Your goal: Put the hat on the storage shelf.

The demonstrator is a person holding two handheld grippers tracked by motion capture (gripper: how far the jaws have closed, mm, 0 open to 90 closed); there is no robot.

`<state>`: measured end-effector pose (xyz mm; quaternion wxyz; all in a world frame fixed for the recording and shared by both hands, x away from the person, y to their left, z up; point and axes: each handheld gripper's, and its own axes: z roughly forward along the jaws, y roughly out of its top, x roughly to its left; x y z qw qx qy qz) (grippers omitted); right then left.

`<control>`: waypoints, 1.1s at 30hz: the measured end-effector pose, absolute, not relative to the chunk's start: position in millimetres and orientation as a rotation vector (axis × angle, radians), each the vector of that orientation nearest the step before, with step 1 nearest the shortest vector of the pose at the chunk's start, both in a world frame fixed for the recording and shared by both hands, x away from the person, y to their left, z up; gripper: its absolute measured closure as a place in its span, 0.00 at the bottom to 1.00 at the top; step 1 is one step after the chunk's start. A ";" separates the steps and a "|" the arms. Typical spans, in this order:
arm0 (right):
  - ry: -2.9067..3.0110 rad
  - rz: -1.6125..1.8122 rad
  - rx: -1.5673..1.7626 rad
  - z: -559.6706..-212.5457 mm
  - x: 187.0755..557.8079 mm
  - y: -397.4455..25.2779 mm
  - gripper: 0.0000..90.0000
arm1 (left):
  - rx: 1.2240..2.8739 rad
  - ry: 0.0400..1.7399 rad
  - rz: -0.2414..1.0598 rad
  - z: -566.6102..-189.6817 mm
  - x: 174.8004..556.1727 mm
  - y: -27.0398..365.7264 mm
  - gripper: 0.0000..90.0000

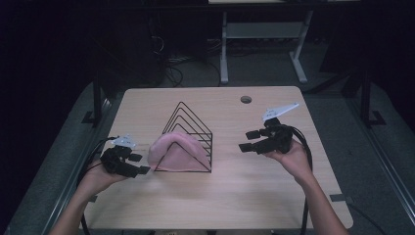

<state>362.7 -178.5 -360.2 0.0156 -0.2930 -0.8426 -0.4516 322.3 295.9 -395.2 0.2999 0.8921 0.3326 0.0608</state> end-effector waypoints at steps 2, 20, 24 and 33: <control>-2.618 -1.388 -0.934 -366.1 360.6 -184.2 0.36 | 2.364 0.888 0.160 -396.8 321.7 294.7 0.41; -2.571 -1.346 -1.089 -402.2 339.7 -230.9 0.35 | 2.375 0.879 0.181 -402.5 315.8 294.9 0.35; -2.568 -1.331 -1.122 -406.6 334.7 -239.2 0.34 | 2.365 0.885 0.179 -403.4 313.2 295.2 0.33; -2.528 -1.337 -1.199 -422.2 324.6 -259.3 0.34 | 2.363 0.876 0.195 -404.4 309.5 295.9 0.32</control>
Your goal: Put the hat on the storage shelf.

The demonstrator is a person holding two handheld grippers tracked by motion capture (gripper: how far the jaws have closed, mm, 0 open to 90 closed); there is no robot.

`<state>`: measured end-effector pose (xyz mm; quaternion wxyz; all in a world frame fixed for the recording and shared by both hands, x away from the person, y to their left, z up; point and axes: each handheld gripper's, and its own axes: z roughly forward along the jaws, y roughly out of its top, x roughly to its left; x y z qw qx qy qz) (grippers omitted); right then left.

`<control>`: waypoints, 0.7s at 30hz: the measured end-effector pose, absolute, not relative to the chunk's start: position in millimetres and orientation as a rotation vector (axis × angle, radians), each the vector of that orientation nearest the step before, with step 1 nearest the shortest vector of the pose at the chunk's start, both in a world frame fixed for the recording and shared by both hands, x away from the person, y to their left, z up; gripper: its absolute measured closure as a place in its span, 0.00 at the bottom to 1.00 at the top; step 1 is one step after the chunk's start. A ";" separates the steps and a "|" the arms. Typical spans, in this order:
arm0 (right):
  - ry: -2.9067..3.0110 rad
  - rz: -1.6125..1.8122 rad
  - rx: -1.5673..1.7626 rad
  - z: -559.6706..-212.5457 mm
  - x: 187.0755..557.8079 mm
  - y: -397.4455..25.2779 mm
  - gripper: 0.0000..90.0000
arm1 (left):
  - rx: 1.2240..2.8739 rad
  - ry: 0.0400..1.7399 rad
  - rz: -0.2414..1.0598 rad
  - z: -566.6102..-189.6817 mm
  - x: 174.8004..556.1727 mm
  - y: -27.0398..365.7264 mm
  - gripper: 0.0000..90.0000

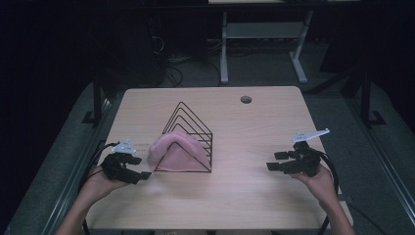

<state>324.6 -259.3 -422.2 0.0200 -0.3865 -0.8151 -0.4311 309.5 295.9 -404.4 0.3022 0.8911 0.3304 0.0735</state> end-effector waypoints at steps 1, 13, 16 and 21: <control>-2.525 -1.334 -1.214 -424.4 323.0 -261.8 0.34 | 2.353 0.887 0.193 -405.0 308.5 295.6 0.32; -2.547 -1.305 -1.255 -440.7 293.1 -278.0 0.34 | 2.292 0.922 0.208 -418.5 296.8 296.9 0.31; -2.543 -1.312 -1.245 -443.2 286.9 -278.0 0.33 | 2.262 0.929 0.211 -419.6 292.2 296.7 0.31; -2.553 -1.335 -1.237 -444.8 275.6 -273.4 0.30 | 2.223 0.932 0.237 -422.4 284.4 296.2 0.30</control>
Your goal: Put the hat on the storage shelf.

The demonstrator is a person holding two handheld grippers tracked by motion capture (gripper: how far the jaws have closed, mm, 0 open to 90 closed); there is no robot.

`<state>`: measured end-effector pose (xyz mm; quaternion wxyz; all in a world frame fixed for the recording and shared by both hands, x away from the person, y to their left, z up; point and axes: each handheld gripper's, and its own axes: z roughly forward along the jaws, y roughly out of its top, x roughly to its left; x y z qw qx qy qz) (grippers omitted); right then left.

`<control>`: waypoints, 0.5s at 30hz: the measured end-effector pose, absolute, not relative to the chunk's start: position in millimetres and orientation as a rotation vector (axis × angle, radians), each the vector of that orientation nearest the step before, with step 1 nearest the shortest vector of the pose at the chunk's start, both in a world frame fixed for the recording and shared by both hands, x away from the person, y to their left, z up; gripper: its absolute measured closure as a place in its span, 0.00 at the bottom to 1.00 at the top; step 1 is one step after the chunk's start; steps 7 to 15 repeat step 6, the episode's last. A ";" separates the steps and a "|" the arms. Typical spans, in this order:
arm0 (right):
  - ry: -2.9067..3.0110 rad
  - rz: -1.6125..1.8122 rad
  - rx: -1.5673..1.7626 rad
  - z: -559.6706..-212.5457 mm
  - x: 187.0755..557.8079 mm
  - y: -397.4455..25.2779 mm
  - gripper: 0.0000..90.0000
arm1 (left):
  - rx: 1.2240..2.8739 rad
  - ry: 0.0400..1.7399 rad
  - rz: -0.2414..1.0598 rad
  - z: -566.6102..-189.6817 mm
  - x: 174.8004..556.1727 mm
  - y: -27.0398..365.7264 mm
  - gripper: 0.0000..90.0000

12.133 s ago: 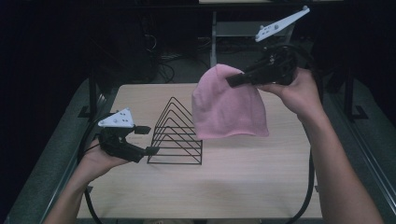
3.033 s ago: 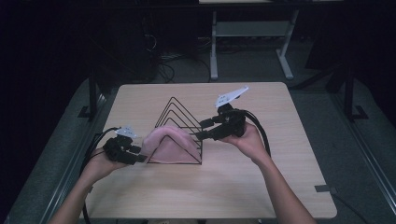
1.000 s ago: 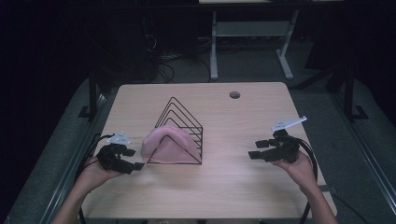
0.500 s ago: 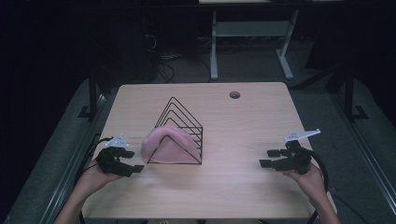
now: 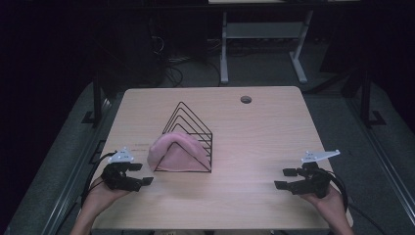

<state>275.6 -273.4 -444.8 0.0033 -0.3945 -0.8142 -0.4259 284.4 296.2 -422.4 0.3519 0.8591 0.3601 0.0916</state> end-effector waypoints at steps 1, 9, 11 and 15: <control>-2.555 -1.356 -1.231 -445.6 267.2 -270.5 0.30 | 2.211 0.932 0.267 -423.6 281.0 295.5 0.31; -2.512 -1.403 -1.241 -449.4 244.3 -267.1 0.30 | 2.166 0.928 0.284 -423.2 279.0 292.5 0.30; -2.512 -1.403 -1.241 -449.4 244.3 -267.1 0.30 | 2.166 0.928 0.284 -423.2 279.0 292.5 0.30; -2.512 -1.403 -1.241 -449.4 244.3 -267.1 0.30 | 2.166 0.928 0.284 -423.2 279.0 292.5 0.30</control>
